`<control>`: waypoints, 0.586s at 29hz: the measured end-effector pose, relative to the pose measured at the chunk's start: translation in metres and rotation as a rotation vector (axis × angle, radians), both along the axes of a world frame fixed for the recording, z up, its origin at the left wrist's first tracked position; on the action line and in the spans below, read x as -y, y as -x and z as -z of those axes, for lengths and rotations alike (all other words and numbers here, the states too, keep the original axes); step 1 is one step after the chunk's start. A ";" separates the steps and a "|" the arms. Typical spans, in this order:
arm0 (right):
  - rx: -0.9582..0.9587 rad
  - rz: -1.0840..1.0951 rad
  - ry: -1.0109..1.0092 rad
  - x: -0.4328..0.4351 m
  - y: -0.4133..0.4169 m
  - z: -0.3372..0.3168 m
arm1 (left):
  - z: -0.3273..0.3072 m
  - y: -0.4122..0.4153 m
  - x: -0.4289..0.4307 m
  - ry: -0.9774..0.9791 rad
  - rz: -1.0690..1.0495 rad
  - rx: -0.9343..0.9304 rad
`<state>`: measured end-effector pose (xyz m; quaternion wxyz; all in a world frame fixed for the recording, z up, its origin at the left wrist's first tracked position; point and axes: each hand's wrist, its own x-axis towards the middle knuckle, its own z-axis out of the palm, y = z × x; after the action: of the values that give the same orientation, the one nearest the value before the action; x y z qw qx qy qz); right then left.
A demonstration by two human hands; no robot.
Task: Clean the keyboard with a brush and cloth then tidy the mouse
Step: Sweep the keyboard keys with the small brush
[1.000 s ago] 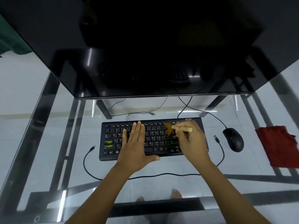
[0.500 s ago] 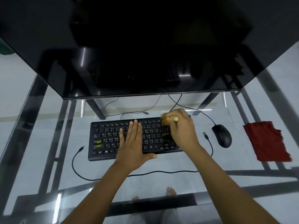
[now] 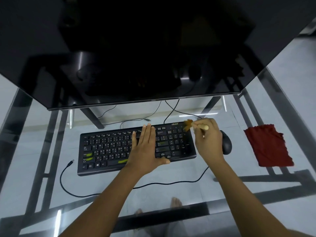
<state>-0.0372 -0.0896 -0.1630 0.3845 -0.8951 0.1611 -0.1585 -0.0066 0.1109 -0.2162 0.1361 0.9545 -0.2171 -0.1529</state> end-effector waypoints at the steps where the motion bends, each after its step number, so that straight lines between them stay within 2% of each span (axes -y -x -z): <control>1: 0.025 -0.015 -0.011 0.003 0.003 0.002 | 0.002 0.001 0.000 -0.011 0.002 0.001; 4: -0.066 -0.145 -0.009 0.006 0.010 0.006 | 0.004 0.002 -0.001 -0.033 0.006 0.018; 6: -0.028 -0.082 0.035 0.011 0.013 0.006 | 0.005 0.002 -0.001 -0.037 0.001 0.016; 8: 0.029 -0.009 -0.042 0.011 0.016 0.002 | 0.004 0.003 0.000 -0.036 -0.009 0.020; 9: 0.019 -0.038 -0.087 0.010 0.018 0.002 | 0.004 0.003 0.001 -0.037 -0.012 0.025; 11: -0.125 -0.219 -0.152 0.002 0.021 0.004 | 0.004 0.004 0.000 -0.031 -0.014 0.022; 13: -0.205 -0.293 -0.062 0.003 0.022 0.007 | 0.004 0.003 0.000 -0.017 -0.022 0.026; 15: -0.104 -0.155 -0.019 0.010 0.021 0.005 | 0.004 0.002 0.000 -0.014 -0.023 0.024; 17: -0.064 -0.105 -0.143 0.012 0.022 0.000 | 0.005 0.002 0.000 -0.011 -0.026 0.030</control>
<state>-0.0596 -0.1018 -0.1627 0.4497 -0.8772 0.1372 -0.0974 -0.0086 0.1110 -0.2209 0.1297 0.9601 -0.2059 -0.1378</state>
